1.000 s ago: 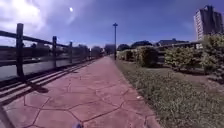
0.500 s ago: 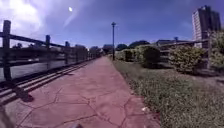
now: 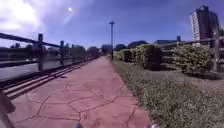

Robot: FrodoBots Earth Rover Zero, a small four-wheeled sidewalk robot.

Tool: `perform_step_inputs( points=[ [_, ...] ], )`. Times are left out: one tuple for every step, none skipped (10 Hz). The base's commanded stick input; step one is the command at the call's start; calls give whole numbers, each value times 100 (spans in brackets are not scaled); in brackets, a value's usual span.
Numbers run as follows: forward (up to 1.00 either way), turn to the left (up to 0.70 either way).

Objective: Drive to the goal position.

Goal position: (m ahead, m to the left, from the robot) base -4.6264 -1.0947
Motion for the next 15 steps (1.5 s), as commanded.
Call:
perform_step_inputs(
  points=[
    [70,0],
    [70,0],
    [70,0],
    [70,0],
    [70,0],
    [70,0],
    [70,0],
    [70,0],
    [70,0],
    [70,0],
    [70,0],
    [70,0],
    [70,0],
    [70,0],
    [70,24]
  ],
)
